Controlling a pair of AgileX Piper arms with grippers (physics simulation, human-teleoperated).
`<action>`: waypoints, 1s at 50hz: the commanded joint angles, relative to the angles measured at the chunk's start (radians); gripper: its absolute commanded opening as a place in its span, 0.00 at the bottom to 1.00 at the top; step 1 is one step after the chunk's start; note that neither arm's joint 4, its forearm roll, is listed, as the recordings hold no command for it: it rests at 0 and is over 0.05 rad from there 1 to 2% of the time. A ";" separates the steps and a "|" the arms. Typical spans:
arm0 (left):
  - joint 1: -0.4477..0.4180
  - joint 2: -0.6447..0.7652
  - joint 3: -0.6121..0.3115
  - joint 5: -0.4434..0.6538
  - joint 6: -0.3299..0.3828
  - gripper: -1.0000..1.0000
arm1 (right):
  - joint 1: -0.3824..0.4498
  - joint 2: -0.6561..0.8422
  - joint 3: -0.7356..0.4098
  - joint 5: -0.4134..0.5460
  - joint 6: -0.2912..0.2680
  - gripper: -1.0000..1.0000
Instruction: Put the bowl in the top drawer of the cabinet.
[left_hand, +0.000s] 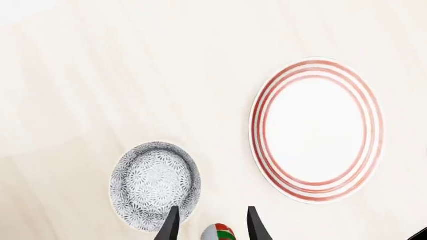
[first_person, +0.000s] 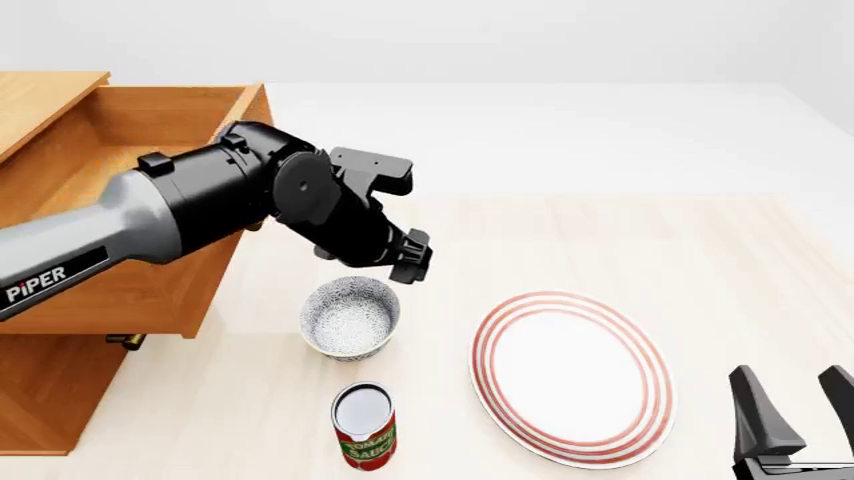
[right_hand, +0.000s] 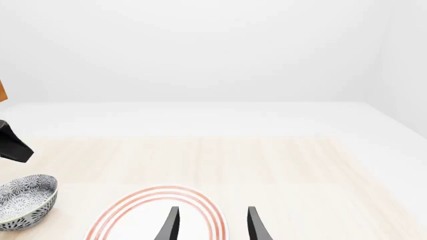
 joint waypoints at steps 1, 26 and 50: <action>-0.016 -0.012 0.048 -0.015 -0.030 1.00 | 0.000 0.000 0.000 0.000 0.000 1.00; 0.066 0.090 -0.012 -0.037 0.068 1.00 | 0.000 0.000 0.000 0.000 0.000 1.00; 0.011 0.086 0.082 -0.111 -0.010 1.00 | 0.000 0.000 0.000 0.000 0.000 1.00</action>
